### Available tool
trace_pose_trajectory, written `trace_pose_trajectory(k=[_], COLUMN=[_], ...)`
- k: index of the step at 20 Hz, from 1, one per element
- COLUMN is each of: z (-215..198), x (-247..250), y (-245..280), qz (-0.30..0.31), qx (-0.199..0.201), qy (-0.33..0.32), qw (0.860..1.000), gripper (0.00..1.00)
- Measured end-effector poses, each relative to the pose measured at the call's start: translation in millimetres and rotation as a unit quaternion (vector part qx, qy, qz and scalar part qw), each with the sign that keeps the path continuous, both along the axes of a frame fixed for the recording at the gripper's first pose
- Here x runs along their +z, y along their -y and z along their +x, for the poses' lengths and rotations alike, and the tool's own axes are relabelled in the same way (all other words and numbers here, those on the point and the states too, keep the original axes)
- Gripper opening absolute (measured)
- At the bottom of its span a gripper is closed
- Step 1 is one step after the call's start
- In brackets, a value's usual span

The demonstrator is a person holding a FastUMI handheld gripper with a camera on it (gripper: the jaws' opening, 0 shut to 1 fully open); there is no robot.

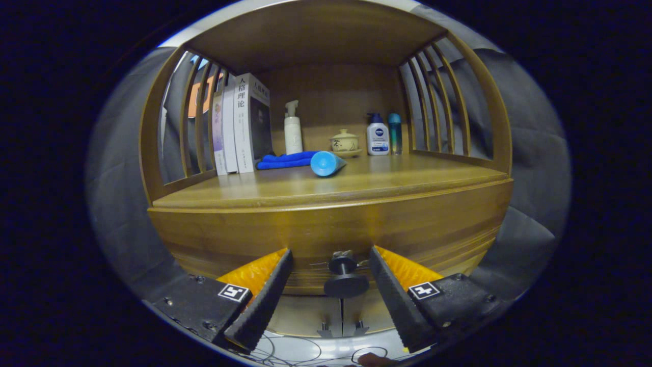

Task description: Pull open the drawer, take out the items inside it, and place them on the countertop above the cabinet.

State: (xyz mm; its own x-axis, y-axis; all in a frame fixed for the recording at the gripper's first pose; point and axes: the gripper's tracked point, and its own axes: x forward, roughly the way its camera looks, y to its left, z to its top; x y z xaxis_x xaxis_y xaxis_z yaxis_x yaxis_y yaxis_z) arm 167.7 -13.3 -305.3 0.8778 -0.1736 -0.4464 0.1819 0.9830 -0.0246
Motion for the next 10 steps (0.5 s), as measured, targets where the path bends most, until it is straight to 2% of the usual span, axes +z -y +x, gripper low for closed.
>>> trace_pose_trajectory(k=[4, 8, 10], z=[-12, -34, -52], x=[-7, 5, 19], y=[11, 20, 17], qz=[0.046, 0.074, 0.074], qx=[-0.020, -0.015, 0.002], qy=[-0.043, -0.048, -0.049], qw=[0.998, 0.996, 0.996], gripper=[1.00, 0.99, 0.99])
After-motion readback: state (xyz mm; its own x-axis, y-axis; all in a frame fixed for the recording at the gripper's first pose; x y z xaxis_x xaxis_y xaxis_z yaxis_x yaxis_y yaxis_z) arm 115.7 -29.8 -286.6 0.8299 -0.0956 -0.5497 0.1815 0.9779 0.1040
